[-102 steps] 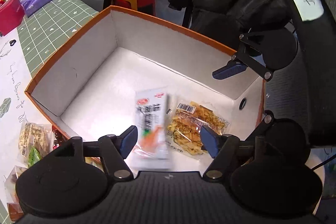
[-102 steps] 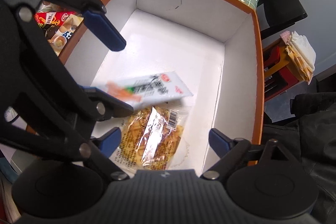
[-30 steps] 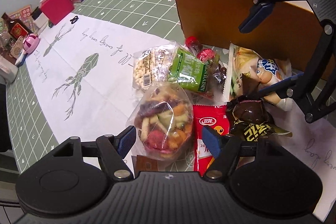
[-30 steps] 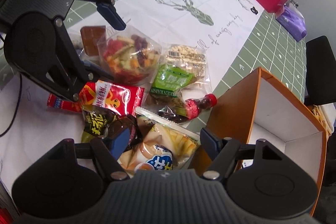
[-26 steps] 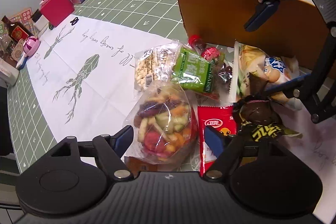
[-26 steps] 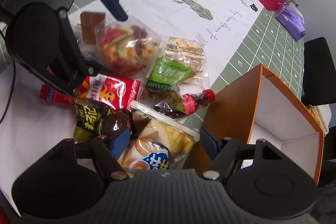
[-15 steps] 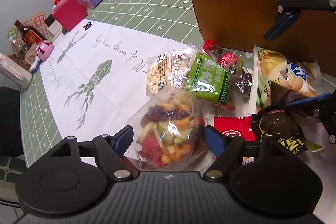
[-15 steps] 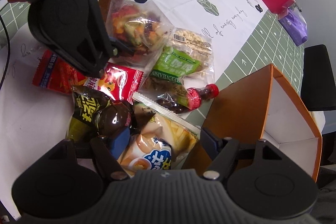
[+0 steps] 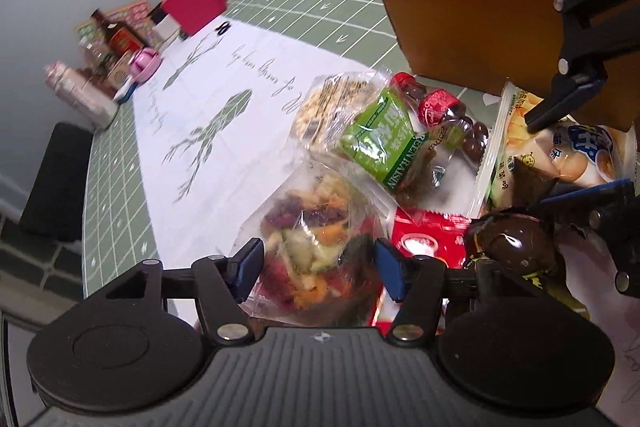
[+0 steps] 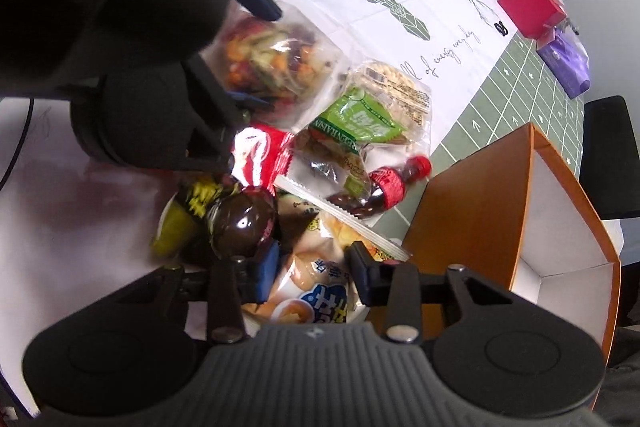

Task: Organize snacks
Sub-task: 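Grasp the fruit cup bag with the left gripper while the right gripper grasps the chips bag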

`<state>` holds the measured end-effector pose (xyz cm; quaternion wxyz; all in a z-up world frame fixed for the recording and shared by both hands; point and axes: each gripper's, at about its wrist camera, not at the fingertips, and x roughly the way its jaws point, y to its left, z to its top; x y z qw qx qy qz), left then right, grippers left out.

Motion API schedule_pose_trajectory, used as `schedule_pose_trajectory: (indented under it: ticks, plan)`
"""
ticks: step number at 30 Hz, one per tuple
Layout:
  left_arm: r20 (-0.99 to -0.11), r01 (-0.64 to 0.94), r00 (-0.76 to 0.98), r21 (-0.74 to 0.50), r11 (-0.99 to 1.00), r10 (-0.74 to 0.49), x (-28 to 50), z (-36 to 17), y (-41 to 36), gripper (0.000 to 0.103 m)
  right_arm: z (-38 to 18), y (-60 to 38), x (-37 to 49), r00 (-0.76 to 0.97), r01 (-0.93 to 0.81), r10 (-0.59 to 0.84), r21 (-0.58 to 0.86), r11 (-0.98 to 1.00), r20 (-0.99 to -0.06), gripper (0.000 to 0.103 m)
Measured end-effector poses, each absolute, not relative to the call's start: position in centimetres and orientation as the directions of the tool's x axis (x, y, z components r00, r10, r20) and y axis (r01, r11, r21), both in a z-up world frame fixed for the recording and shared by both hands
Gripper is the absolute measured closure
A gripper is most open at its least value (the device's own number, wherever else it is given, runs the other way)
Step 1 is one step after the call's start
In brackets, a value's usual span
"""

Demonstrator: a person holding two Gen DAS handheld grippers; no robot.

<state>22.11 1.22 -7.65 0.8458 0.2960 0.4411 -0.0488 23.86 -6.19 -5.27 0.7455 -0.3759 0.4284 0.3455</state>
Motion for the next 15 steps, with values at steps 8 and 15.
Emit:
schedule_pose_trajectory:
  ticks: [8,15]
  plan:
    - [-0.806,0.279,0.572,0.362,0.889,0.149,18.2,-5.7,2.1,0.036,-4.8,-7.9,20.9,0.411,-0.841,0.236,-0.266,0.472,-0.881,0.068]
    - [-0.818,0.325,0.563,0.349,0.879,0.116,15.2,-4.7,1.6,0.037,-3.5,-8.8,18.7,0.400,-0.857,0.276,-0.250,0.451,-0.874,0.070]
